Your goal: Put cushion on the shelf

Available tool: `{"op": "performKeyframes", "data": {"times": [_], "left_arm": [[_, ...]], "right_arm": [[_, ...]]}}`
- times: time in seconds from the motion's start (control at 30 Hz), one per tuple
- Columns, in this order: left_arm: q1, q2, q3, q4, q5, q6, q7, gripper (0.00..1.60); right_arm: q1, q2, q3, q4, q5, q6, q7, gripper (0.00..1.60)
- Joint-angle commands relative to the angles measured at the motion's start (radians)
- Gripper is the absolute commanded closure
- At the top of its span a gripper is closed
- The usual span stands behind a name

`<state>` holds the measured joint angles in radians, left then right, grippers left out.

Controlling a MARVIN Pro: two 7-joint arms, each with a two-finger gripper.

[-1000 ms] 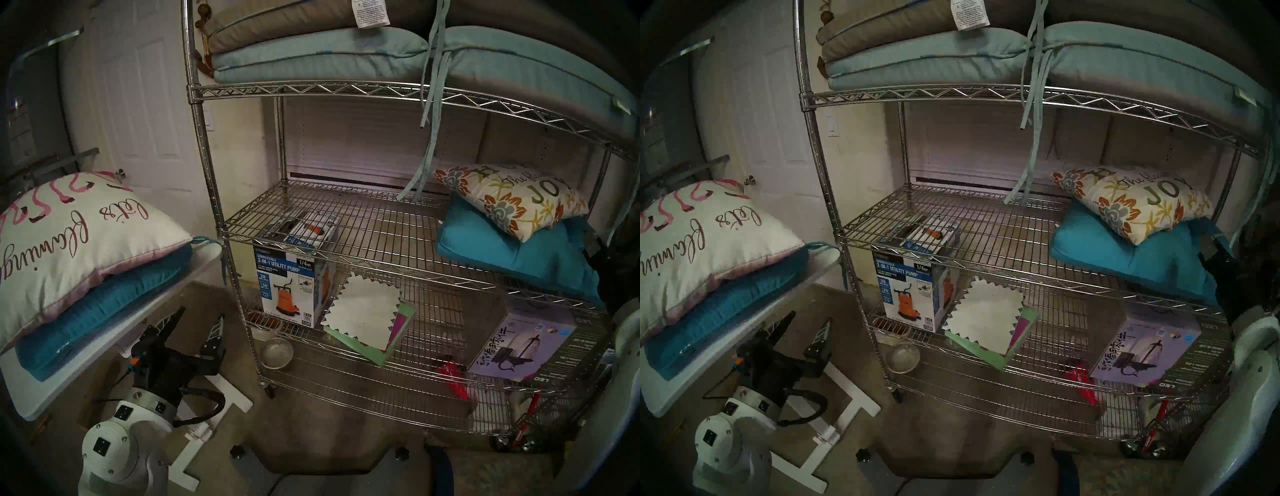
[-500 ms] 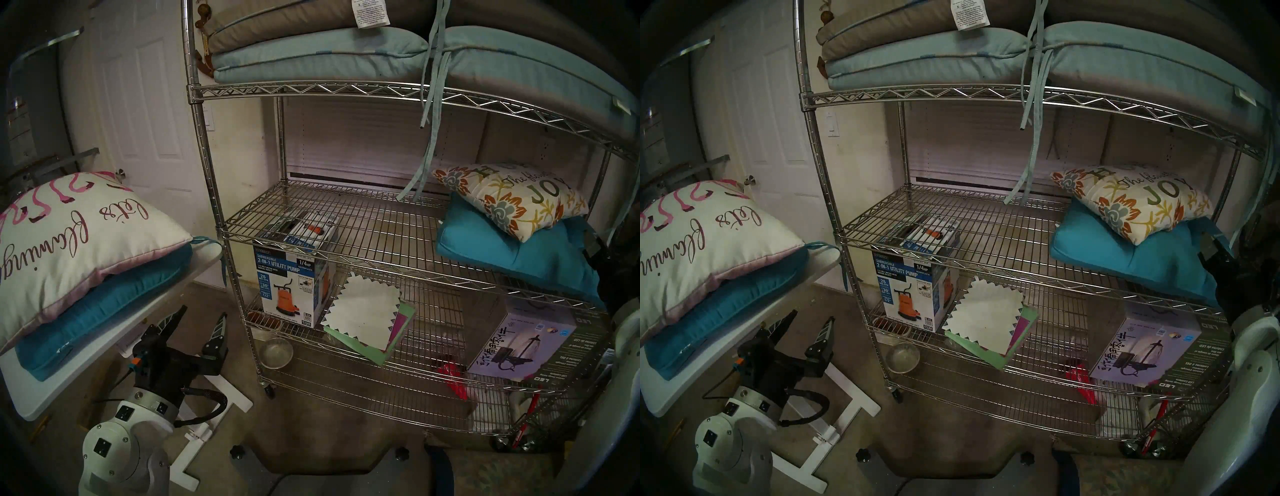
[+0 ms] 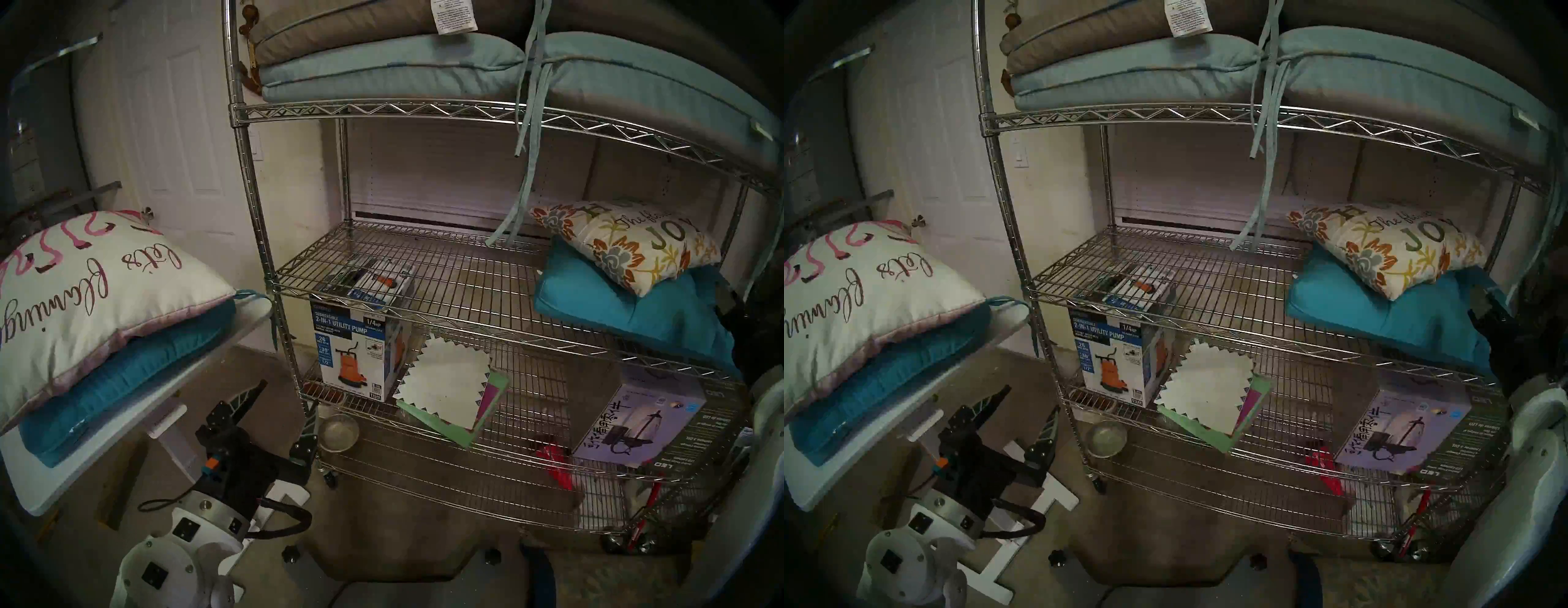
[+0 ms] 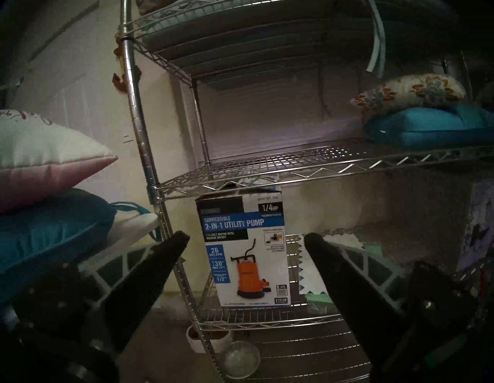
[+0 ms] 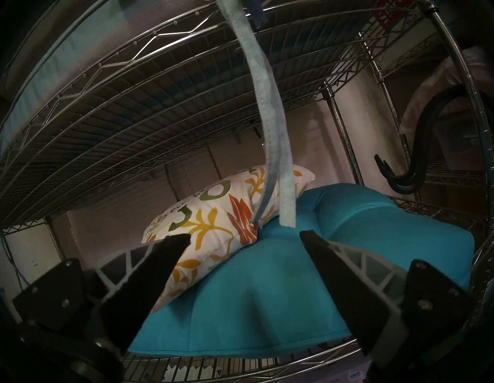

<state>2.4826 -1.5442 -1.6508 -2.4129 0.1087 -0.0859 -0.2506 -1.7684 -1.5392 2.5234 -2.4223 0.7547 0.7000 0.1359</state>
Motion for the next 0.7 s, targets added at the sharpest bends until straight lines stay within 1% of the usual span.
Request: {"op": "performKeyframes", "data": {"times": [0.0, 0.17, 0.47, 0.67], "left_arm": [[0.103, 0.005, 0.002, -0.031, 0.093, -0.060, 0.031, 0.00], [0.140, 0.003, -0.012, -0.031, 0.155, -0.096, 0.062, 0.00], [0.189, -0.002, -0.067, -0.031, 0.250, -0.149, 0.122, 0.00], [0.221, -0.009, -0.116, -0.031, 0.313, -0.179, 0.168, 0.00]], "right_arm": [[0.002, 0.001, -0.001, -0.021, 0.000, -0.003, 0.001, 0.00], [0.002, 0.001, -0.001, -0.021, 0.000, -0.002, 0.001, 0.00], [0.002, 0.001, 0.000, -0.021, 0.000, -0.002, 0.001, 0.00], [0.002, 0.001, 0.001, -0.021, 0.000, -0.001, 0.001, 0.00]]}}
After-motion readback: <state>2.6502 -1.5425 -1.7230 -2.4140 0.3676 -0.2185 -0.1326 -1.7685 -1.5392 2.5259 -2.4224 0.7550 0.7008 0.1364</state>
